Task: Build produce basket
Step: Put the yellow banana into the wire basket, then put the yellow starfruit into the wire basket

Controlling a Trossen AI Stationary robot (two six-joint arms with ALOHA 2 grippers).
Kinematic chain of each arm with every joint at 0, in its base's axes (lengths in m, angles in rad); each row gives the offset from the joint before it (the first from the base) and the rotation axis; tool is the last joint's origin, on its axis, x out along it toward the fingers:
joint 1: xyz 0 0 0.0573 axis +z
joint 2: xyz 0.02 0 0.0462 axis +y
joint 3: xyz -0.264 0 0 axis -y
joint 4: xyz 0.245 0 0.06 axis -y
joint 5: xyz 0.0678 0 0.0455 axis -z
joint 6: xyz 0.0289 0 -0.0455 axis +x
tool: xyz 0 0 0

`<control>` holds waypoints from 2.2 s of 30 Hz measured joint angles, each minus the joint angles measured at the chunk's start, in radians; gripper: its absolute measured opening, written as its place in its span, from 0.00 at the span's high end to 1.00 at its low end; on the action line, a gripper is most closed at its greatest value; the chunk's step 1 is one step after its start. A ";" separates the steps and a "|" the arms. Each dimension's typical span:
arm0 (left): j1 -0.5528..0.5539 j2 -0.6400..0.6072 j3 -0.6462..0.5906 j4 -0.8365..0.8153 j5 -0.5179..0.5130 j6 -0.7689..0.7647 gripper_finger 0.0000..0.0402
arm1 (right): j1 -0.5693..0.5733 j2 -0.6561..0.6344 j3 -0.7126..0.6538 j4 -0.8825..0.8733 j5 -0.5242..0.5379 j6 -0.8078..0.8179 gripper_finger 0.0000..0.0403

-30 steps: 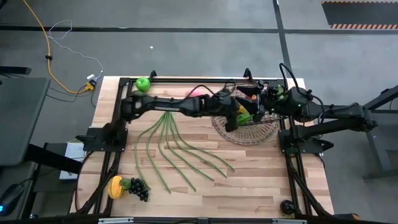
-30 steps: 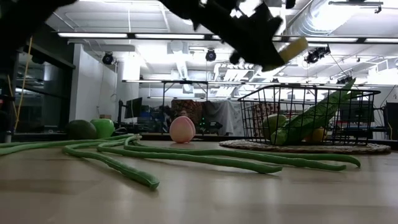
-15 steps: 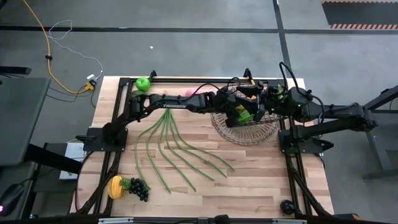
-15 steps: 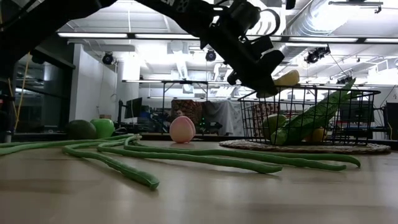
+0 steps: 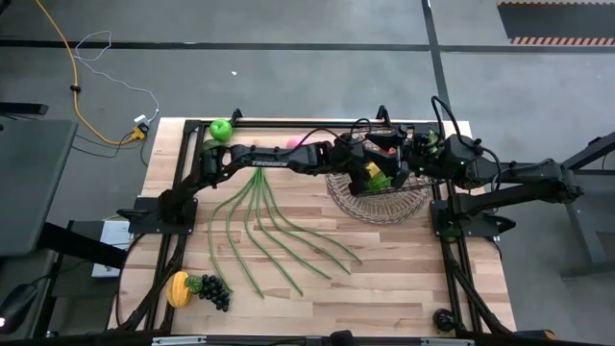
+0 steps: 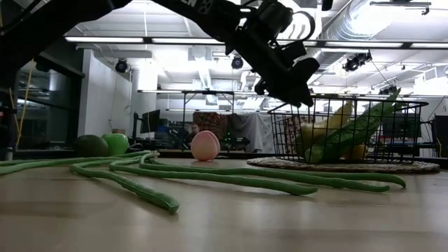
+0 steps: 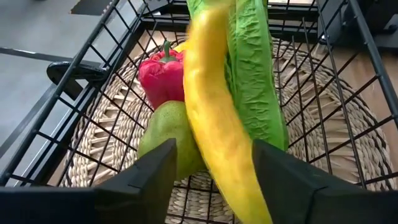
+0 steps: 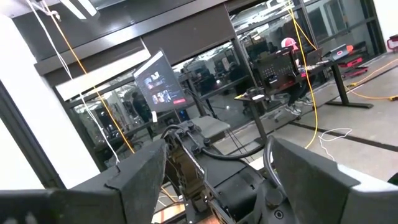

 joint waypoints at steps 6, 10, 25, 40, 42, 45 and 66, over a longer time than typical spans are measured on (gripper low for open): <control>0.003 -0.039 0.000 -0.029 -0.001 -0.007 0.37 | 0.000 0.000 0.000 0.000 0.000 -0.007 0.30; 0.018 -0.109 0.000 -0.077 -0.016 0.025 0.32 | 0.000 0.000 0.000 0.000 0.000 -0.015 0.30; 0.134 -0.541 -0.043 -0.386 0.155 -0.147 0.31 | 0.000 0.000 0.000 -0.067 -0.007 -0.042 0.30; -0.117 -1.229 -0.926 0.336 0.173 -0.281 0.31 | 0.000 0.000 0.000 -0.137 -0.009 -0.064 0.30; -0.162 -1.300 -1.017 0.380 0.124 -0.320 0.31 | 0.000 0.000 0.000 -0.137 -0.010 -0.065 0.30; -0.216 -1.378 -1.108 0.404 0.018 -0.358 0.31 | 0.000 0.000 0.000 -0.137 -0.010 -0.068 0.30; -0.268 -1.182 -0.779 -0.596 0.087 -0.667 0.31 | 0.000 0.000 0.000 -0.140 -0.009 -0.060 0.30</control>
